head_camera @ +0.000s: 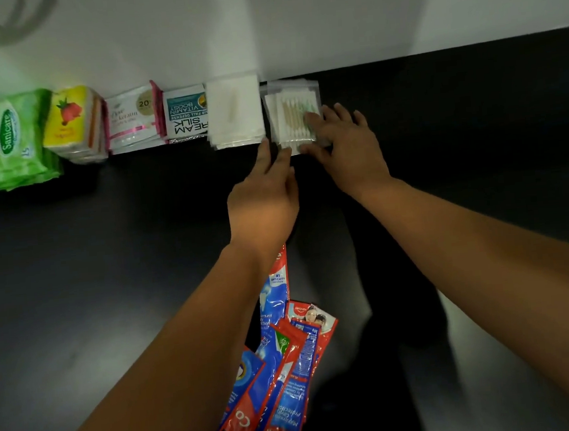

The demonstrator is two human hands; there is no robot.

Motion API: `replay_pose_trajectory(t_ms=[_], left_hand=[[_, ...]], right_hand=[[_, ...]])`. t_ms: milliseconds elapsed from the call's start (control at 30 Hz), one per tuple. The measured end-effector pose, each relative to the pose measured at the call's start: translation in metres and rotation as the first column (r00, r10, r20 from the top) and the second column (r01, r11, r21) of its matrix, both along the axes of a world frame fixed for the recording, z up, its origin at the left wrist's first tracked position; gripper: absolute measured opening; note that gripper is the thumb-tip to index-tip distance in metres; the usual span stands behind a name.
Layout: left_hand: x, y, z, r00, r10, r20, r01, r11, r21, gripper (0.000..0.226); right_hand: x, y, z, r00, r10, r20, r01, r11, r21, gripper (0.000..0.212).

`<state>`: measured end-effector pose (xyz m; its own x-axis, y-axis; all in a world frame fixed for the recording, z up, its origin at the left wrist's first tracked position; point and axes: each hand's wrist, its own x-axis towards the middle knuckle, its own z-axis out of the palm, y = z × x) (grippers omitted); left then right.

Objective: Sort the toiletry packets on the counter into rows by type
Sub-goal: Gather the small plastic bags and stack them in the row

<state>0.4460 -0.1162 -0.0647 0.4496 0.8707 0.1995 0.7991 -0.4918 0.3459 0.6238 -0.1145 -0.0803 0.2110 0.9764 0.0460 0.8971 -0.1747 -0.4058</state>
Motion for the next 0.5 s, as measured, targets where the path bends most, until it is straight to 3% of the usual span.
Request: replay_pose_trajectory(t_ms=[300, 500], left_hand=[[-0.009, 0.002, -0.013, 0.985, -0.013, 0.174, 0.021, 0.999, -0.046, 0.044], [-0.011, 0.005, -0.014, 0.963, 0.025, 0.267, 0.003, 0.995, -0.103, 0.042]], right_hand=[[-0.002, 0.026, -0.001, 0.997, -0.042, 0.064, 0.040, 0.999, 0.026, 0.054], [0.001, 0.028, -0.004, 1.000, 0.008, 0.024, -0.009, 1.000, 0.021, 0.062]])
